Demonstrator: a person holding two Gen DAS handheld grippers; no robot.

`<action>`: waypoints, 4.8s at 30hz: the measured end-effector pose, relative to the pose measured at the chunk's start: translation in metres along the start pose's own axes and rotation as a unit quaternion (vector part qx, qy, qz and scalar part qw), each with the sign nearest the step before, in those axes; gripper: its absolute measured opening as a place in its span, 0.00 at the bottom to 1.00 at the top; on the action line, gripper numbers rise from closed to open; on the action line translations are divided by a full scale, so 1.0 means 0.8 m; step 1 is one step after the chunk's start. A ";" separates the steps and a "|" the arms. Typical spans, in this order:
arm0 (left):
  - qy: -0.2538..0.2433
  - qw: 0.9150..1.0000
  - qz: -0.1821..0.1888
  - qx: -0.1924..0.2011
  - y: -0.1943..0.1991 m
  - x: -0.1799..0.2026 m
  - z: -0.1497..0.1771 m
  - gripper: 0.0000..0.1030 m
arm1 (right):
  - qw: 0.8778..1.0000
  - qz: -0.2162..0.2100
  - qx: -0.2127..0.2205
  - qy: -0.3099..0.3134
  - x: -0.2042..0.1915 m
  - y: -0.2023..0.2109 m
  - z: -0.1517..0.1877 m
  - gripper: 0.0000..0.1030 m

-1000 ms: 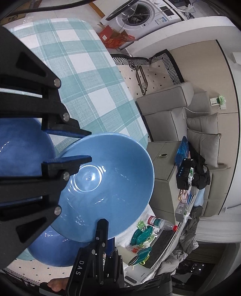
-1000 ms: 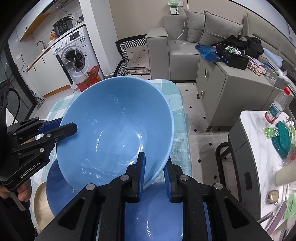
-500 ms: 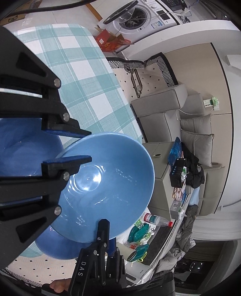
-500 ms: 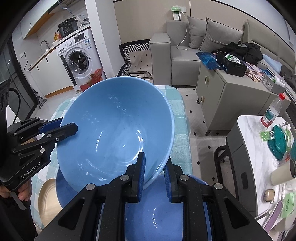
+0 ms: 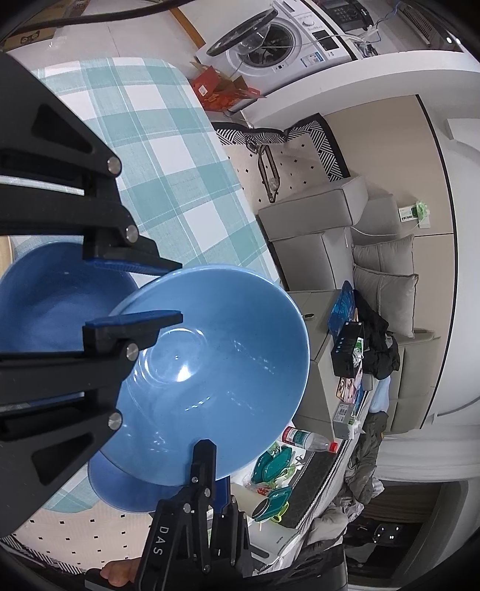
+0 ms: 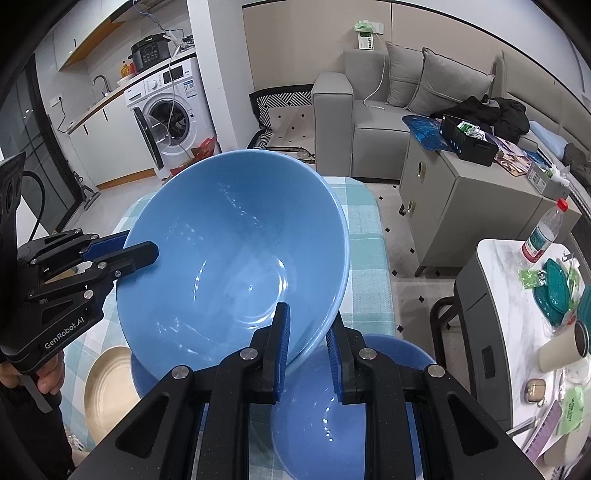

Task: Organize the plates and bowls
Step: 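Lift the blue bowl with the left tool while the right tool lifts its bowl, then carry the held bowl toward the plate stack with the left tool while the right tool carries its bowl, then lower the bowl onto the tablecloth and open the left tool while the right tool releases its bowl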

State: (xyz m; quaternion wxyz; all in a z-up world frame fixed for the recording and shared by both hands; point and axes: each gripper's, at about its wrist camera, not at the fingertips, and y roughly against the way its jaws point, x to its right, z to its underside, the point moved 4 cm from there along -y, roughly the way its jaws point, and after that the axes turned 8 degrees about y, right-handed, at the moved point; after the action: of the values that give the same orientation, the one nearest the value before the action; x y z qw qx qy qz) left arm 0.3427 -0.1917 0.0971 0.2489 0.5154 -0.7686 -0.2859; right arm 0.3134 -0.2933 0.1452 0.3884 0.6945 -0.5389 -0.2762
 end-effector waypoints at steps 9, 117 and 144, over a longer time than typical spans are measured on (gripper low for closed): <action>0.001 1.000 -0.005 -0.002 0.015 -0.008 0.015 0.16 | 1.000 -0.007 0.003 0.010 -0.019 0.008 0.008 0.19; 0.009 0.995 -0.032 -0.096 -0.014 -0.053 0.137 0.16 | 0.986 -0.027 -0.127 0.104 -0.079 -0.103 0.049 0.20; 0.014 0.998 -0.006 -0.068 -0.002 -0.057 0.133 0.49 | 0.986 -0.019 -0.105 0.128 -0.081 -0.091 0.053 0.66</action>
State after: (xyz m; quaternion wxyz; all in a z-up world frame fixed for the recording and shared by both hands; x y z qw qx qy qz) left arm 0.2872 -0.1301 0.0161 0.2925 0.5060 -0.7406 -0.3316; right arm 0.3011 -0.2322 0.0586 0.5195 0.6897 -0.4395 -0.2475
